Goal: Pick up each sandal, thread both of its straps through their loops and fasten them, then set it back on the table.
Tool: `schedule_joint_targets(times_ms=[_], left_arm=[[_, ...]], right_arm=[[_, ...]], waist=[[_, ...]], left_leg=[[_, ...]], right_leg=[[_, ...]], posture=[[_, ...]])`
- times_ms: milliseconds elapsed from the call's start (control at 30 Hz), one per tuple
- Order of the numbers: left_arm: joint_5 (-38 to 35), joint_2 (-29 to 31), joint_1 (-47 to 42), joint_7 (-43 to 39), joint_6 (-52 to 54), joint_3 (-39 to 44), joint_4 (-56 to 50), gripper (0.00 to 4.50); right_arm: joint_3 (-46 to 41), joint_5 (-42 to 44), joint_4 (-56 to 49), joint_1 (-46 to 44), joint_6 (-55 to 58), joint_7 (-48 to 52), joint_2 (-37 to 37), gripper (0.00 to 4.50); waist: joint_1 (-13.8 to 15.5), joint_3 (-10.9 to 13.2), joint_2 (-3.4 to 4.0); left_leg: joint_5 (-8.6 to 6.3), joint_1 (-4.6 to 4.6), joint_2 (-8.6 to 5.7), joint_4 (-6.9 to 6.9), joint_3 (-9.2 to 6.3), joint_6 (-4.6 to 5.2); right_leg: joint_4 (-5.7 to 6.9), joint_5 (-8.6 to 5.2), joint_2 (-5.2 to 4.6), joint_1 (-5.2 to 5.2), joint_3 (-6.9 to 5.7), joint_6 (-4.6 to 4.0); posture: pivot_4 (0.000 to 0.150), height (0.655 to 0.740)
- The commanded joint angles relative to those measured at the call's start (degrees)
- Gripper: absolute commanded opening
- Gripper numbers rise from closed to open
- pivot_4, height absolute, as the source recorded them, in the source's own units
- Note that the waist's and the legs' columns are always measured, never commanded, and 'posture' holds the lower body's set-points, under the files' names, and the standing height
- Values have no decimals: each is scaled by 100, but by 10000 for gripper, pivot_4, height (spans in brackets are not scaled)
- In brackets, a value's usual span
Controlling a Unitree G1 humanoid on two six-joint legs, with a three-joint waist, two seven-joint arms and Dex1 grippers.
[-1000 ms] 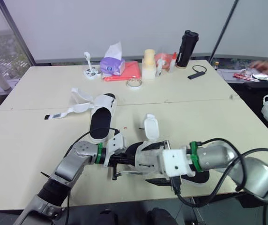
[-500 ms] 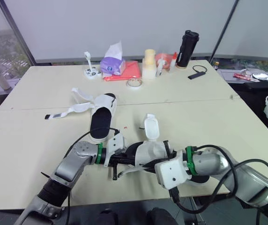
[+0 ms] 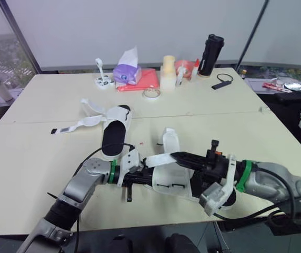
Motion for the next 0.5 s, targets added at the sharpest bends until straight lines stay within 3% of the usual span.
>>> schedule_joint_targets(times_ms=[33,267,367,500], left_arm=[[90,-20,-52,-12,16,-136,134,0],[76,-21,-10,-19,83,-147,68,0],[44,-56,-16,2,138,-141,26,0],[39,-66,-14,5,139,-128,48,0]], right_arm=[[-534,-306,200,343,-974,-613,27,736],[-824,-563,419,481,-1768,-937,218,736],[-766,-693,563,613,-1895,-834,210,8676],[-1057,-856,721,908,-1899,-821,166,29114]], waist=[[2,0,0],[-43,0,0],[-27,1,-1],[-31,1,-2]], left_leg=[[0,0,0,1,0,0],[0,17,-1,0,5,0],[0,35,-1,-7,7,0],[0,65,-2,-12,8,1]], right_leg=[[0,0,0,1,0,0],[7,0,1,10,11,0],[11,0,2,20,13,1],[7,-5,0,51,14,-6]], posture=[[1500,7400],[1500,7400],[1500,7400],[1500,7400]])
